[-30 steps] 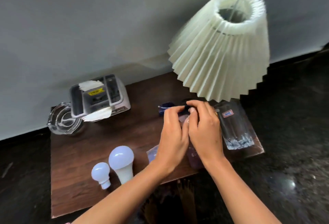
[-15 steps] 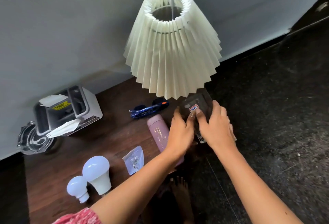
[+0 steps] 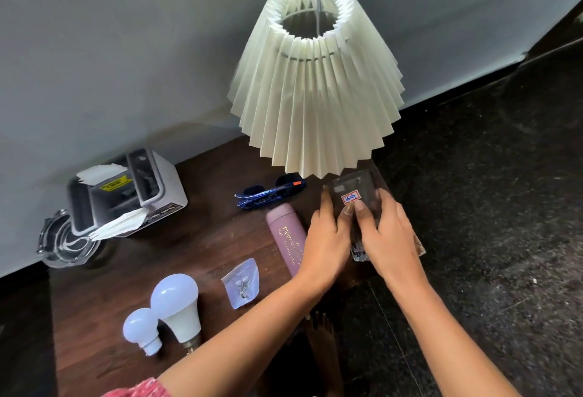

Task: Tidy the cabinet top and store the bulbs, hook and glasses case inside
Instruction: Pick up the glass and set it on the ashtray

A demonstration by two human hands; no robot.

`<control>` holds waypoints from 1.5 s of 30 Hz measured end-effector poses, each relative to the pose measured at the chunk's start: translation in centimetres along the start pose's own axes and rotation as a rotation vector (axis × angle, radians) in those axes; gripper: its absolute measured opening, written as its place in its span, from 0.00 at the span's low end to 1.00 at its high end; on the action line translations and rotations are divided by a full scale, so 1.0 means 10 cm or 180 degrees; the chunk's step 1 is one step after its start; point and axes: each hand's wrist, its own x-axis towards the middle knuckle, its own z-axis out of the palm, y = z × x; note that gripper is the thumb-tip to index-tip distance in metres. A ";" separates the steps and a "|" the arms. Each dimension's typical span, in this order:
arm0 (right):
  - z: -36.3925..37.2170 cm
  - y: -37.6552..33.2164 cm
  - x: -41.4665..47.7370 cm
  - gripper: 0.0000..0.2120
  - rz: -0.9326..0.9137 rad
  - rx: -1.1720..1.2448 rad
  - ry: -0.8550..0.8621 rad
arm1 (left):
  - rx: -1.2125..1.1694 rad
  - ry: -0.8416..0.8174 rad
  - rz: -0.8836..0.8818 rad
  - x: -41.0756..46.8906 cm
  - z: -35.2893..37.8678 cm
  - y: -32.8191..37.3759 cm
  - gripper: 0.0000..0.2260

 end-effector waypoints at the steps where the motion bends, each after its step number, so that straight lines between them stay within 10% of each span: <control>1: 0.00 -0.02 -0.03 0.29 -0.0026 -0.0010 0.0026 | -0.0040 0.0010 0.0001 -0.03 -0.01 0.00 0.31; 17: 0.50 -0.67 -0.49 0.38 -0.0380 0.0389 0.0067 | -0.0061 0.0363 0.0113 -0.43 -0.82 -0.19 0.25; 29: 1.12 -1.31 -0.84 0.25 -0.0977 0.0606 -0.0382 | -0.0363 0.1221 0.0473 -0.79 -1.79 -0.48 0.25; 45: 2.07 -2.05 -1.29 0.28 -0.1834 0.1000 -0.1867 | -0.0468 0.1949 0.1090 -1.22 -3.16 -1.23 0.29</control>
